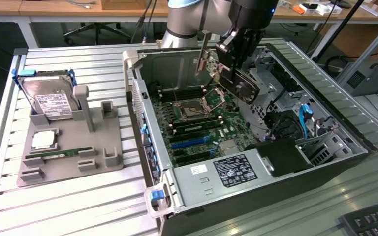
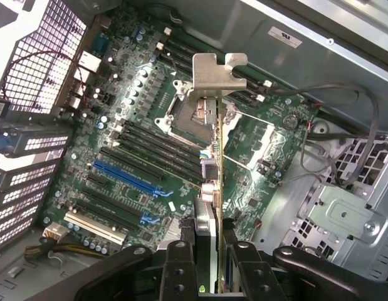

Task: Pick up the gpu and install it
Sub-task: 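Insert the gpu into the slot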

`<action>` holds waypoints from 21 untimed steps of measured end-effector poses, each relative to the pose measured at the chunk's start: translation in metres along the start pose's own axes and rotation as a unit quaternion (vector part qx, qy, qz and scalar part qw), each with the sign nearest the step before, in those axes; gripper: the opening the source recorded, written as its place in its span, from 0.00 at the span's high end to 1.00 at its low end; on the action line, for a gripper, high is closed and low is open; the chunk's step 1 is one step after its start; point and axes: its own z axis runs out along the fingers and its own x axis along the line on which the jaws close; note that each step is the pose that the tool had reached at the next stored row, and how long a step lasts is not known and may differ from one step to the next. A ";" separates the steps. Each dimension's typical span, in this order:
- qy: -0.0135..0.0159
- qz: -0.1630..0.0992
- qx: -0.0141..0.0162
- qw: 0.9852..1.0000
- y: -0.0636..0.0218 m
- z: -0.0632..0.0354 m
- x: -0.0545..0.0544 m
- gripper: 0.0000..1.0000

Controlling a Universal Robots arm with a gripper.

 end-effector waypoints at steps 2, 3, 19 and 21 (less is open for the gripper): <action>0.000 -0.004 0.000 1.000 0.0000 0.0000 0.000 0.73; 0.000 -0.007 0.000 1.000 0.0000 0.0000 0.000 0.73; -0.001 -0.035 0.001 0.999 0.0000 0.0000 0.000 0.73; -0.001 -0.038 0.001 0.999 0.0000 0.0000 0.000 0.73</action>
